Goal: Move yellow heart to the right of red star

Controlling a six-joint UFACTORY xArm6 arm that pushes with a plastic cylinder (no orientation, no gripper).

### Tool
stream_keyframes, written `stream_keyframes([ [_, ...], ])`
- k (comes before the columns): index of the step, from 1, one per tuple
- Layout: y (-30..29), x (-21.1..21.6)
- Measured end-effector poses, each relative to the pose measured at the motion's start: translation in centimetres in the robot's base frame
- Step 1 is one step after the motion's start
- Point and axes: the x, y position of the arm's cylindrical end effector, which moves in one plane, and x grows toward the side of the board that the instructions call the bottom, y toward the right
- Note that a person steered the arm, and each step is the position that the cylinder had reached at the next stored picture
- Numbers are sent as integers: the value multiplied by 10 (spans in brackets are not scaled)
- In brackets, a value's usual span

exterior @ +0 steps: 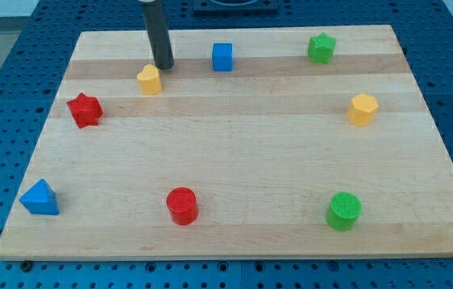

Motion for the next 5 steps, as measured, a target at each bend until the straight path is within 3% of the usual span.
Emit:
stream_keyframes([
  [1, -21, 14],
  [4, 47, 99],
  [5, 48, 43],
])
